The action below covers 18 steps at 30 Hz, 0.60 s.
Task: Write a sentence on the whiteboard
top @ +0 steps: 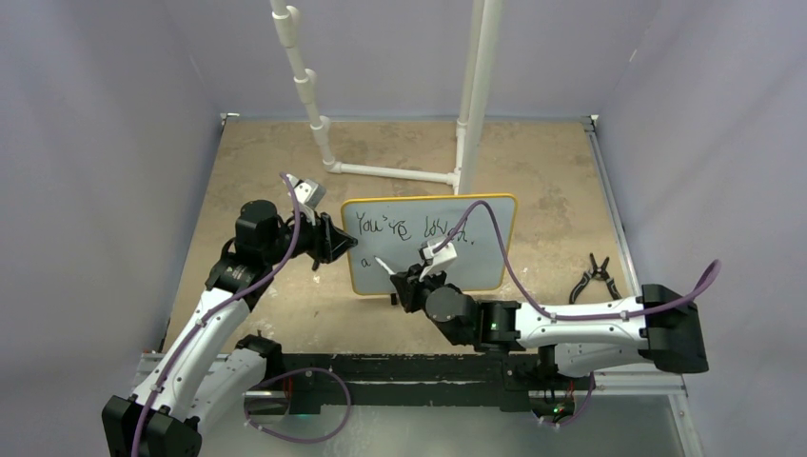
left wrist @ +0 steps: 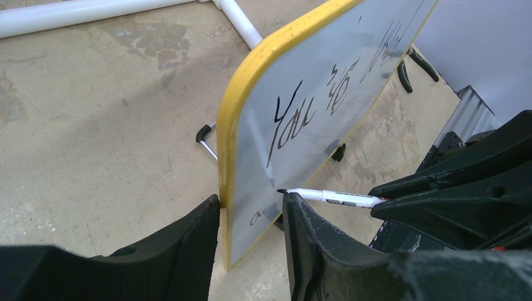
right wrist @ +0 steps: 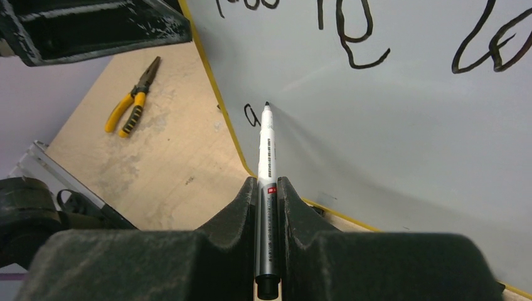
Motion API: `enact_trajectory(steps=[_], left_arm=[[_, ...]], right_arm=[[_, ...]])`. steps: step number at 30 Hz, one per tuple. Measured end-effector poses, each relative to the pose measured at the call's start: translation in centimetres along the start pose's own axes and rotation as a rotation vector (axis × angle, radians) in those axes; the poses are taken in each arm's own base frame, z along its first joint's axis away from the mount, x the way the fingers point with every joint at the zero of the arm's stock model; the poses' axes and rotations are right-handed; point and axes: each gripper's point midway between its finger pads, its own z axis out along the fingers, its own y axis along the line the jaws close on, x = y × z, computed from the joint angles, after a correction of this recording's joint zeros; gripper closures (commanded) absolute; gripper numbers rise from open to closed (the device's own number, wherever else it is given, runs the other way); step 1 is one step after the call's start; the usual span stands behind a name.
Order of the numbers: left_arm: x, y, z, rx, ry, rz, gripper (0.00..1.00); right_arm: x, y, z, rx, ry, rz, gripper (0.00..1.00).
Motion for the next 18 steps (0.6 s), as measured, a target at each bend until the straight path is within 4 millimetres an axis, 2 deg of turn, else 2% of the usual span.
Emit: enact_trajectory(steps=[18], left_arm=[[0.0,0.0,0.0,0.0,0.0,0.0,0.6]], right_arm=[[3.4,-1.1,0.1,0.045,0.097,-0.015,1.0]])
